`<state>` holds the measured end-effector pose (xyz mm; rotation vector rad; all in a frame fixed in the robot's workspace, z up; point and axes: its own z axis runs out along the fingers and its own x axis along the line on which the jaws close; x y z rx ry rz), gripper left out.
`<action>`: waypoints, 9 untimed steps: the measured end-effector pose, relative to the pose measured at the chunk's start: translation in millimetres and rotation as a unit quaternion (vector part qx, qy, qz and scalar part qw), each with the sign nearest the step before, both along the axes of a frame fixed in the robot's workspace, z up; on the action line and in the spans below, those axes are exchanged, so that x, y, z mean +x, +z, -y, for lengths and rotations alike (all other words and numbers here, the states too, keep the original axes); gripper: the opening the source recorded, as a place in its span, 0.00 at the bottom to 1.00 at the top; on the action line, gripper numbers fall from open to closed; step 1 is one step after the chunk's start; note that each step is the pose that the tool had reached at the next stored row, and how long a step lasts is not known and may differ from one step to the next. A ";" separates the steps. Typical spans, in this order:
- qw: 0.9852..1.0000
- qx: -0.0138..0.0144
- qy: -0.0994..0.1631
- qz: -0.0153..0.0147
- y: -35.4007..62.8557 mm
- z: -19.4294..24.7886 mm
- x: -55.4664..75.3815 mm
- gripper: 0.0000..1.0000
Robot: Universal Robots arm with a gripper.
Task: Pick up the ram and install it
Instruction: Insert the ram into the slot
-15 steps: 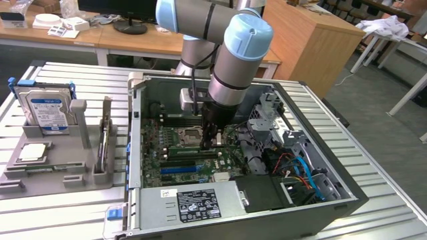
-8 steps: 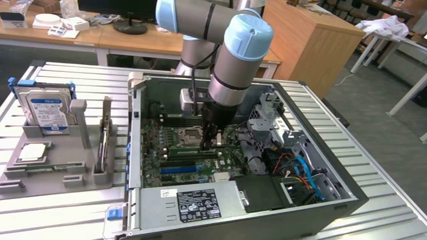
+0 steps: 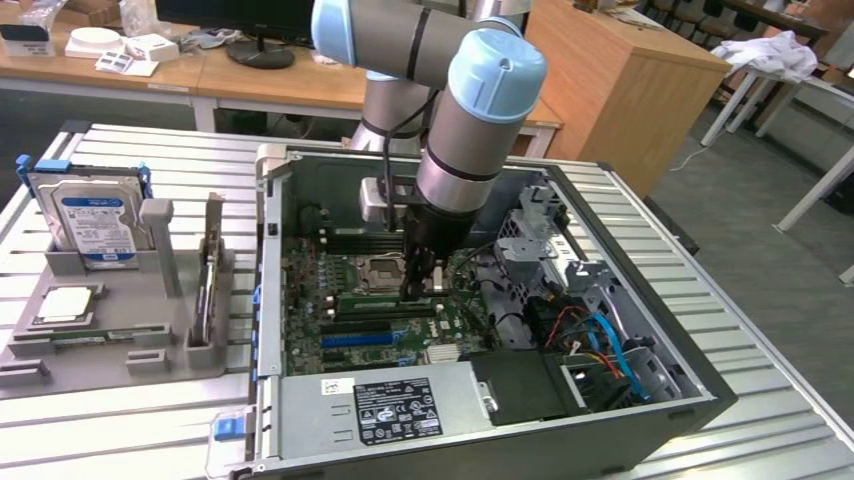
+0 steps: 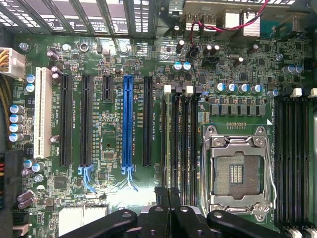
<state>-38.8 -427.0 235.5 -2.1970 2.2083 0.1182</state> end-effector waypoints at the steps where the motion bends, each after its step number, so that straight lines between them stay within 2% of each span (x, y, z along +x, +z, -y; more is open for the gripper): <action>1: 1.000 0.000 0.000 0.000 0.0 0.0 0.0 0.11; 9: 1.000 0.000 0.000 0.000 -0.1 -0.4 0.0 0.11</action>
